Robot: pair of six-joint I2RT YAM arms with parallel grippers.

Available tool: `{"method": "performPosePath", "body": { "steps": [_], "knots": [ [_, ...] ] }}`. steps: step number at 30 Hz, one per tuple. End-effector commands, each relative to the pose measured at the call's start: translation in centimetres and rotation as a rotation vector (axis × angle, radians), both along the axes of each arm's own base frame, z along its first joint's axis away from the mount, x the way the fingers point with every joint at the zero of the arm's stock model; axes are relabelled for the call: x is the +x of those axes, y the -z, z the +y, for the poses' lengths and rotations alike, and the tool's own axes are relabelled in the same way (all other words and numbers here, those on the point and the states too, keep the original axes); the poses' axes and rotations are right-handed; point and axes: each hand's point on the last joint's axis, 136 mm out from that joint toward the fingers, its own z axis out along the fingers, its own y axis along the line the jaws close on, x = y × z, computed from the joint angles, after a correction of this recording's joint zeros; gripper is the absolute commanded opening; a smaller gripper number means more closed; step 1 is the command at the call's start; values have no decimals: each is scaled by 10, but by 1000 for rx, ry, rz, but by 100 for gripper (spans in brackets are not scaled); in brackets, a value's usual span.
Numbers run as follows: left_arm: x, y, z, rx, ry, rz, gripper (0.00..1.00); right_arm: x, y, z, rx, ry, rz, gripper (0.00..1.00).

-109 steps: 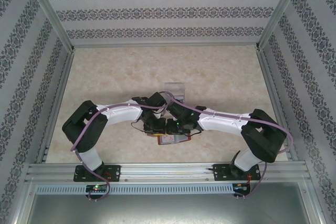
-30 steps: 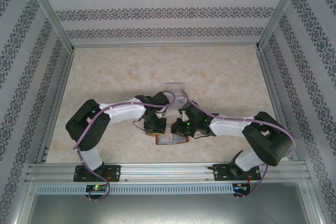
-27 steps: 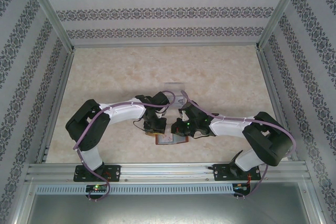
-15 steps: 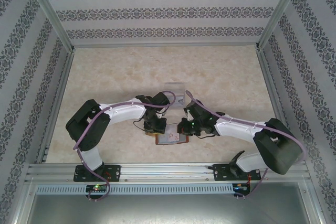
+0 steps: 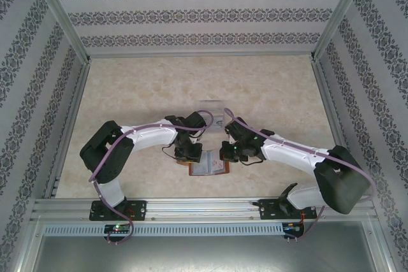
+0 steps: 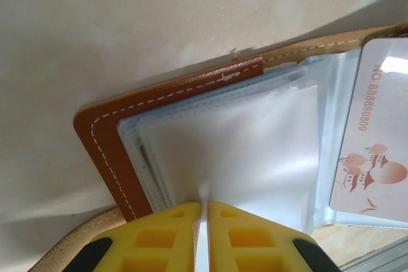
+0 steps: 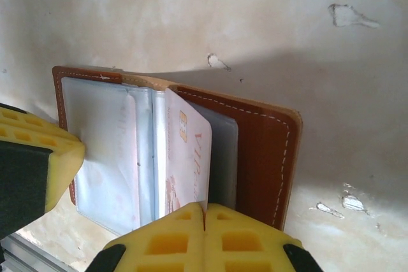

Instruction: Take the credit cards out of the card holder

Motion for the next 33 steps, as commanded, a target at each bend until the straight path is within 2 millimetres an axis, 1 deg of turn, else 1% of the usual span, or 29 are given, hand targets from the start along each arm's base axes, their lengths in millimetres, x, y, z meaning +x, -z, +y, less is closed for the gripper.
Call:
{"method": "performPosePath", "body": {
  "steps": [1, 8, 13, 19, 22, 33],
  "knots": [
    [-8, 5, 23, 111, 22, 3, 15, -5, 2, -2, -65, -33, 7, 5],
    [-7, 2, 19, 90, 21, -2, 15, -7, -1, 19, -43, -53, 9, 6],
    [-6, 1, 18, 86, 22, -3, 15, -9, -5, 26, -29, -50, 8, 12],
    [-5, -2, 16, 77, 23, -9, 15, -11, -9, 27, -22, -41, 8, 14],
    [-4, -3, 15, 73, 23, -13, 15, -12, -7, 24, -31, -38, 9, 14],
    [-3, -10, 15, 64, 20, -28, 15, -11, -4, 27, -26, -37, 17, 16]
  ]
}}
